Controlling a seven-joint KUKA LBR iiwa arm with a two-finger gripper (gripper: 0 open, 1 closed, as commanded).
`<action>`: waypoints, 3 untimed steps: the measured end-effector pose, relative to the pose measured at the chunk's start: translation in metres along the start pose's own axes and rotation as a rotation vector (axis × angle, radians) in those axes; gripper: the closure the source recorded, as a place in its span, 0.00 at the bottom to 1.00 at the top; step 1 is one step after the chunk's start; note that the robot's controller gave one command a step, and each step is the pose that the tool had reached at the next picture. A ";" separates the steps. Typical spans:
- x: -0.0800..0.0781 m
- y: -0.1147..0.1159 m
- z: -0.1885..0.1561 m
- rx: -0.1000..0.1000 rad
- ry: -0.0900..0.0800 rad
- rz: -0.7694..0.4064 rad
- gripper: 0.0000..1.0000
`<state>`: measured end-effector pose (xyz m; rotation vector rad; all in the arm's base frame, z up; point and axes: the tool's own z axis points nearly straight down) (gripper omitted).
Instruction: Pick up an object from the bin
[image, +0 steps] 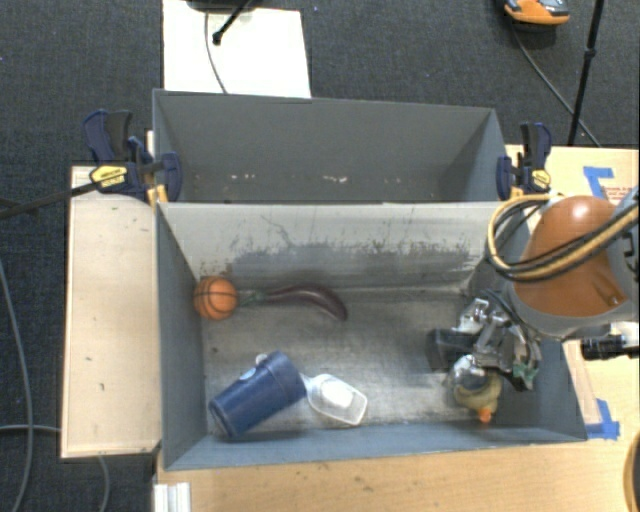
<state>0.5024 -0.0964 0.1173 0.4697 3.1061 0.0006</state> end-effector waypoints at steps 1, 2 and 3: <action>-0.001 0.000 -0.007 0.000 -0.003 0.000 1.00; -0.001 0.000 -0.009 0.001 -0.003 -0.002 1.00; -0.001 -0.001 -0.009 0.001 -0.003 -0.002 1.00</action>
Offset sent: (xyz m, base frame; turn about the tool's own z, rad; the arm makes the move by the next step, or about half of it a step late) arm 0.0002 0.0001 0.0083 0.0000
